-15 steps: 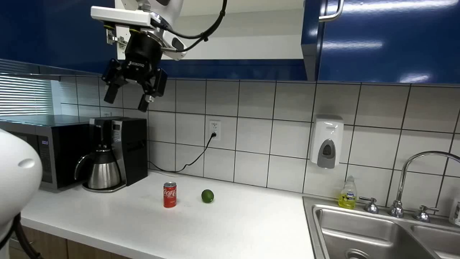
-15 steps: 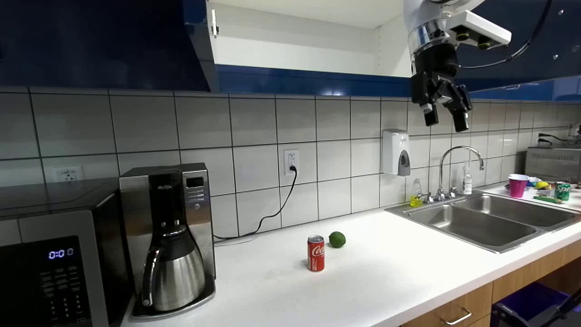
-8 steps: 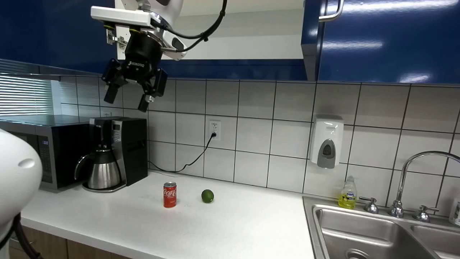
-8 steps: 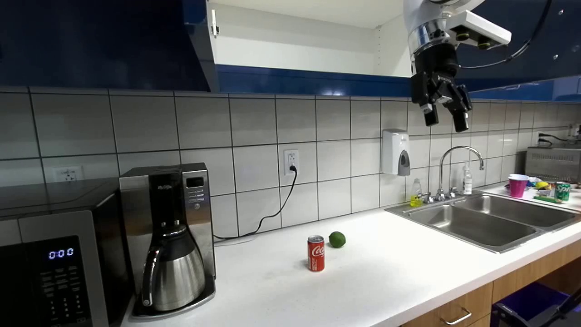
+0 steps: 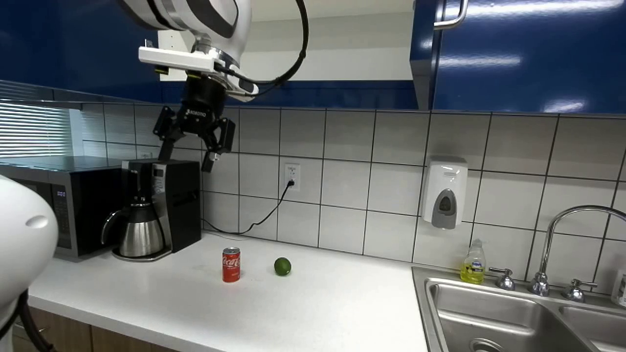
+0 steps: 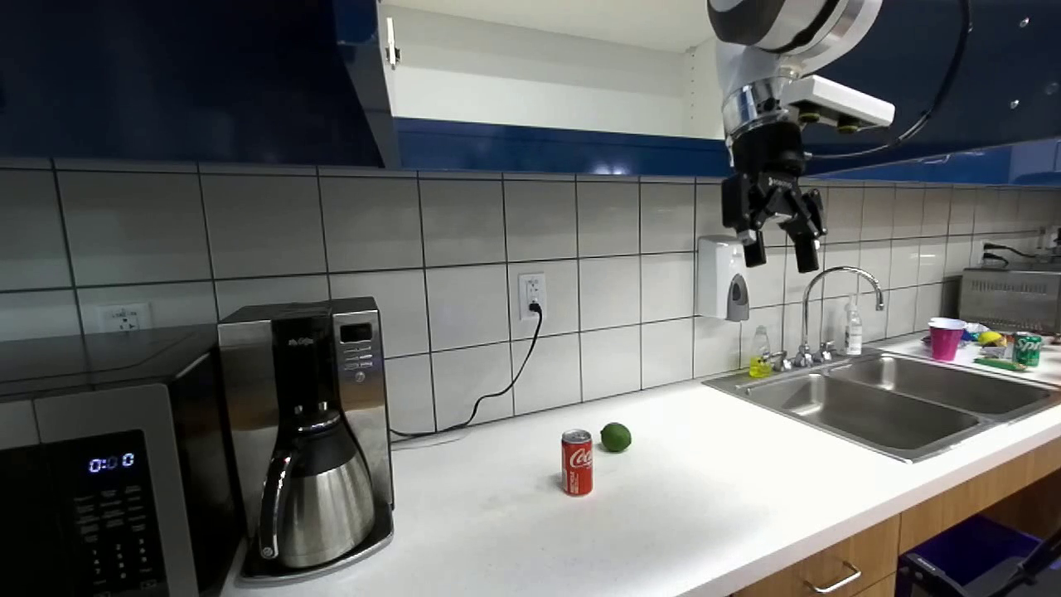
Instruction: Put the can in the top cabinet
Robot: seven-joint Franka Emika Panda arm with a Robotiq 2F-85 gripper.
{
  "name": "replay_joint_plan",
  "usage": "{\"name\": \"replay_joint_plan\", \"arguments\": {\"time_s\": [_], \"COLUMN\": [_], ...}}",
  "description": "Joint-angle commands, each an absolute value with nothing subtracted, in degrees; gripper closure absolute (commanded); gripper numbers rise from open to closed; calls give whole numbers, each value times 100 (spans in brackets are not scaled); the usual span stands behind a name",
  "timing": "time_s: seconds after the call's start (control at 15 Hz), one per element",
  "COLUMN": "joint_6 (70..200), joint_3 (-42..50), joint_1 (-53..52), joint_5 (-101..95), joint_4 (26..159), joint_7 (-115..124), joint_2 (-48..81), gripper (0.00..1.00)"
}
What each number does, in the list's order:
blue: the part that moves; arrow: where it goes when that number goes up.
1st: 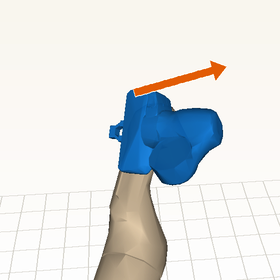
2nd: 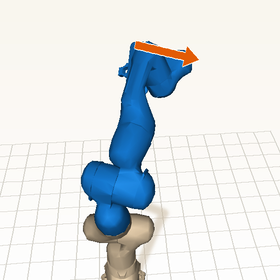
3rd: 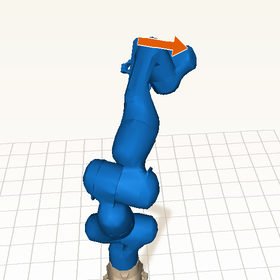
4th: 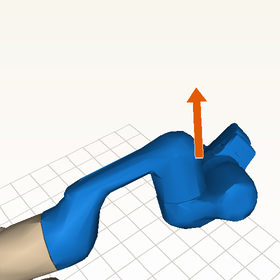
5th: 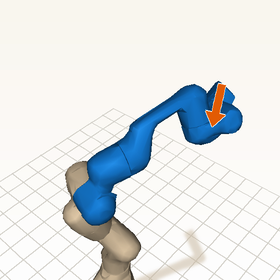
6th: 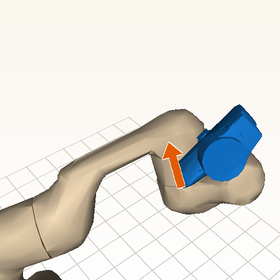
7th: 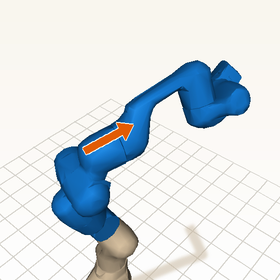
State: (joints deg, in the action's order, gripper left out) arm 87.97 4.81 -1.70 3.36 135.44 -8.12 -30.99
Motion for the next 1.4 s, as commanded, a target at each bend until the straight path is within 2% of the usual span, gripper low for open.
{"name": "replay_joint_plan", "arguments": {"time_s": [0.0,0.8,1.33], "joint_6": [9458,12373,14377], "joint_3": [380,248,-173], "joint_1": [-197,-283,-260], "joint_5": [472,478,510], "joint_4": [13669,14083,14046], "joint_7": [-917,-1479,-1517], "joint_2": [-2541,-304,1122], "gripper": [0,0,0]}}
